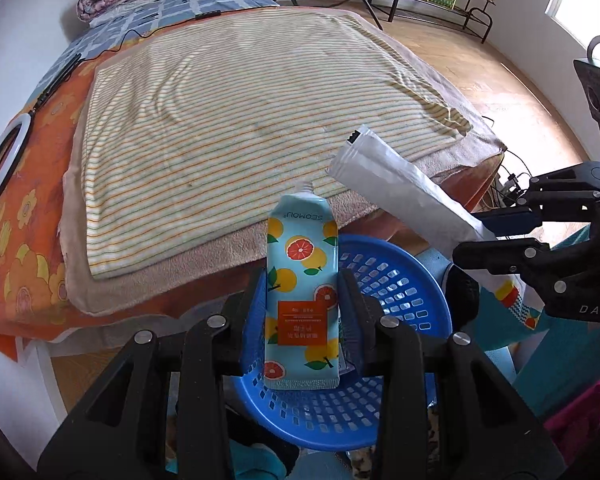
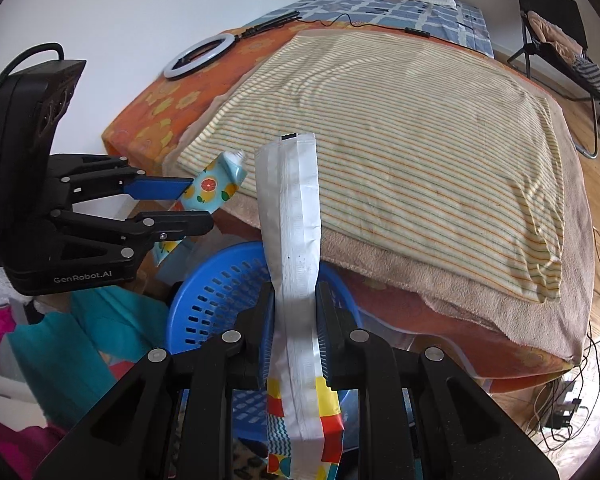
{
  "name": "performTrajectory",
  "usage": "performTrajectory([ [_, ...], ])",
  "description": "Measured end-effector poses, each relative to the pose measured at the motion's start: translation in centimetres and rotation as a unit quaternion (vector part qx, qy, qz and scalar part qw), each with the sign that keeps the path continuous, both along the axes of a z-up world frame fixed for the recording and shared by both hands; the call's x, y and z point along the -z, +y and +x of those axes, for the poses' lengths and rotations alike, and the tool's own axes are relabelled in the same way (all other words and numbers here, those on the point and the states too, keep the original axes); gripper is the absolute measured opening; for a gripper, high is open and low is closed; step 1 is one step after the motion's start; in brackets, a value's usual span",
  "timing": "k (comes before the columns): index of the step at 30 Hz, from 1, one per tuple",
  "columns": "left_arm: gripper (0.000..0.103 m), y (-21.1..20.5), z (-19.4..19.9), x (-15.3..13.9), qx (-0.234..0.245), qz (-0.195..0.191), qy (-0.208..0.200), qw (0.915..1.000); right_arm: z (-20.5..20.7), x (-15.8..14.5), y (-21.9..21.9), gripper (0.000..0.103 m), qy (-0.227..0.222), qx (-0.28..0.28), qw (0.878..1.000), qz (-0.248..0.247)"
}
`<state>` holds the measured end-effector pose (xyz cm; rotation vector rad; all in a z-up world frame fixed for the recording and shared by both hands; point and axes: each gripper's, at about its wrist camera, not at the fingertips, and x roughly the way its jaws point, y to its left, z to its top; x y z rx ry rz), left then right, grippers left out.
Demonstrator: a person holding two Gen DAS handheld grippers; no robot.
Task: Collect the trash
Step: 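Carry the juice carton and white package over the blue basket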
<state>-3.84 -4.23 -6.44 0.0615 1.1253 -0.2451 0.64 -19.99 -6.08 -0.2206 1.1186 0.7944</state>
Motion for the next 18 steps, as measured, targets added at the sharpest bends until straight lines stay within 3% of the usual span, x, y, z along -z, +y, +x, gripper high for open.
performTrajectory([
  [18,0.036,-1.7,-3.9,7.7,0.01,0.007,0.094,0.9955,-3.6,6.8,-0.4,0.017,0.078,-0.01,0.996,-0.032],
])
